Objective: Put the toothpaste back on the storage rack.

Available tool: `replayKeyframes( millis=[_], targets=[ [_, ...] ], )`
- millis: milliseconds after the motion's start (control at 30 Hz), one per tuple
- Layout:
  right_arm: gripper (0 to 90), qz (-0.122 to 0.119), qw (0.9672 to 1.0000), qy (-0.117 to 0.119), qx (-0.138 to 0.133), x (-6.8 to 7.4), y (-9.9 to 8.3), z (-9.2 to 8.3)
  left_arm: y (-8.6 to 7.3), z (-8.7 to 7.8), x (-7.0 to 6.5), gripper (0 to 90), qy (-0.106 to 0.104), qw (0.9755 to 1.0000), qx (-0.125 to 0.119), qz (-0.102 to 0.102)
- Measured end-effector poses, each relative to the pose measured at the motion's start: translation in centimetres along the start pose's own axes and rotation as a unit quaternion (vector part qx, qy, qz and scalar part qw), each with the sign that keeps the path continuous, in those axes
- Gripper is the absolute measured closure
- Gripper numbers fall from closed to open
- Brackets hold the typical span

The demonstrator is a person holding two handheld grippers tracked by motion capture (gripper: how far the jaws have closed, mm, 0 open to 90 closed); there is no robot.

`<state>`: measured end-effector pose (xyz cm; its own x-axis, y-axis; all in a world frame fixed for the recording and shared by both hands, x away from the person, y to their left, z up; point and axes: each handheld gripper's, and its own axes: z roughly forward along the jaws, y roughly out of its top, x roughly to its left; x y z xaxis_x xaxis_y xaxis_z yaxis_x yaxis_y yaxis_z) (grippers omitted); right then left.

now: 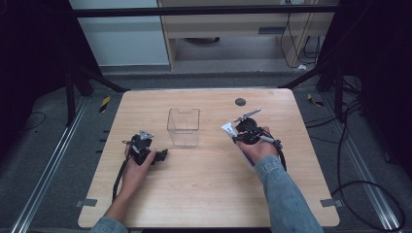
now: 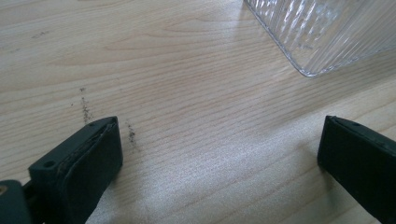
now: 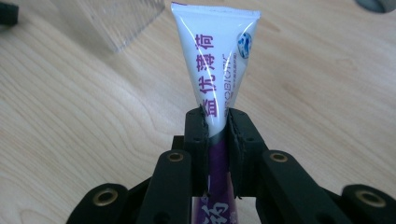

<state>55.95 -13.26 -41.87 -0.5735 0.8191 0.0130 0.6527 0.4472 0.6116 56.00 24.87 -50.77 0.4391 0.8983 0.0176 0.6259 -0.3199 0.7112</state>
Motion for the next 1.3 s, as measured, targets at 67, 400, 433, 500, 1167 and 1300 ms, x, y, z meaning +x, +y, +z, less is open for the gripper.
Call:
replayKeyframes(
  millis=[67,400,433,500,1167,1300],
  targets=[
    [79.1,0.001,0.9997,-0.003,-0.024,0.1,0.4,-0.4,0.0,0.0,0.0,0.0,0.0,1.0,0.0,0.0],
    [79.2,0.011,0.9947,-0.01,-0.102,1.0,1.8,-0.9,0.0,0.0,0.0,0.0,0.0,1.0,-0.001,-0.001],
    [79.2,0.011,0.9947,-0.01,-0.102,1.0,1.8,-0.9,0.0,0.0,0.0,0.0,0.0,1.0,-0.001,-0.001],
    [79.1,0.014,0.9935,-0.011,-0.112,1.3,2.2,-0.9,0.0,0.0,0.0,0.0,0.0,1.0,-0.001,-0.001],
    [79.2,0.008,0.9802,-0.007,-0.198,3.6,6.9,-2.4,0.0,0.0,0.0,0.0,0.0,1.0,-0.001,0.0],
    [79.2,0.005,0.9769,-0.008,-0.214,4.1,7.8,-2.9,0.0,0.0,0.0,0.0,0.0,1.0,-0.001,0.0]
  ],
)
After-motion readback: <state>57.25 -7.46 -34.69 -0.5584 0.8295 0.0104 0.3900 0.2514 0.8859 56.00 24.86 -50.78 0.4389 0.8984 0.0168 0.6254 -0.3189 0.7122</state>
